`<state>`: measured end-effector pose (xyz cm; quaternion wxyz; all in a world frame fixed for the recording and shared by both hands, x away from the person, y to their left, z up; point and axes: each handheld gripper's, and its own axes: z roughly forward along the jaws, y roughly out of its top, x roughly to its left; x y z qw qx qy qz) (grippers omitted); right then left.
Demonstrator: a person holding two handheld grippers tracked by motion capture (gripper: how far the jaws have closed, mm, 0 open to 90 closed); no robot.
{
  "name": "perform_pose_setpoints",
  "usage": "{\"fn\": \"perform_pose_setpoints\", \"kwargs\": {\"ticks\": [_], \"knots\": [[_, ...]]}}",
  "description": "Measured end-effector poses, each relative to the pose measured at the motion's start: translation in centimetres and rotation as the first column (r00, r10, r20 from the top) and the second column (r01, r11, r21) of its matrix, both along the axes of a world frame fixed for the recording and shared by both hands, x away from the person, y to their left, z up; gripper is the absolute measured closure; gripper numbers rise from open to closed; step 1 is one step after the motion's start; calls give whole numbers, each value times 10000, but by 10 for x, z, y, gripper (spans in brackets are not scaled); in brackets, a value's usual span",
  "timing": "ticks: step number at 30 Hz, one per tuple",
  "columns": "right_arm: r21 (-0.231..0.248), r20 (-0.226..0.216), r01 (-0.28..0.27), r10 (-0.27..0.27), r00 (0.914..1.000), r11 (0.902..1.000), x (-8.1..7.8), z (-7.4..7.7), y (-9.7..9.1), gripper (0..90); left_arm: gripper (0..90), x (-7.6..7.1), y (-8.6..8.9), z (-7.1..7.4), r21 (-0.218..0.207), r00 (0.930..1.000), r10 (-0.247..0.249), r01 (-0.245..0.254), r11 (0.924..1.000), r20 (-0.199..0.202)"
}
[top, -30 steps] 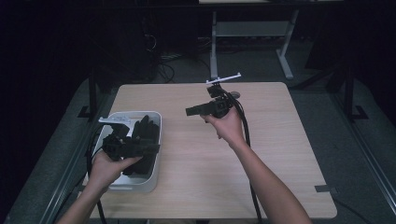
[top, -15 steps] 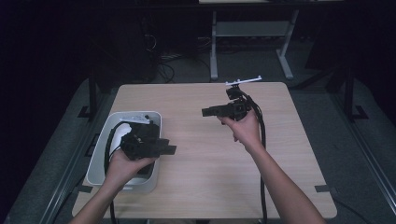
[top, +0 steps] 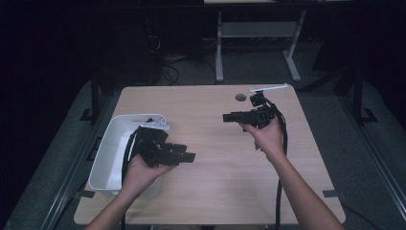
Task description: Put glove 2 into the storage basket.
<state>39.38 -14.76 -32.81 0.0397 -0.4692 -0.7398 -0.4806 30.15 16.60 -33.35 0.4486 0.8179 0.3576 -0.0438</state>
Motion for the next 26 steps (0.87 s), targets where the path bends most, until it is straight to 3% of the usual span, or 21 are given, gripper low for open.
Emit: {"fn": "perform_pose_setpoints", "kwargs": {"ticks": [12, 15, 26], "knots": [[72, -97, 499, -499, 9987, 9987, -11, -10, -32, 509, 379, -7, -26, -11, -68, 9990, -433, 432, 9990, -110], [64, -150, 640, -639, 9978, 9979, -15, -13, -40, 507, 375, -10, -30, -14, 64, 9991, -414, 414, 9991, 25], [47, -294, 1066, -1064, 9939, 9943, -28, -30, -67, 496, 352, -16, -39, -20, 121, 9978, -660, 661, 9977, -42]]}}
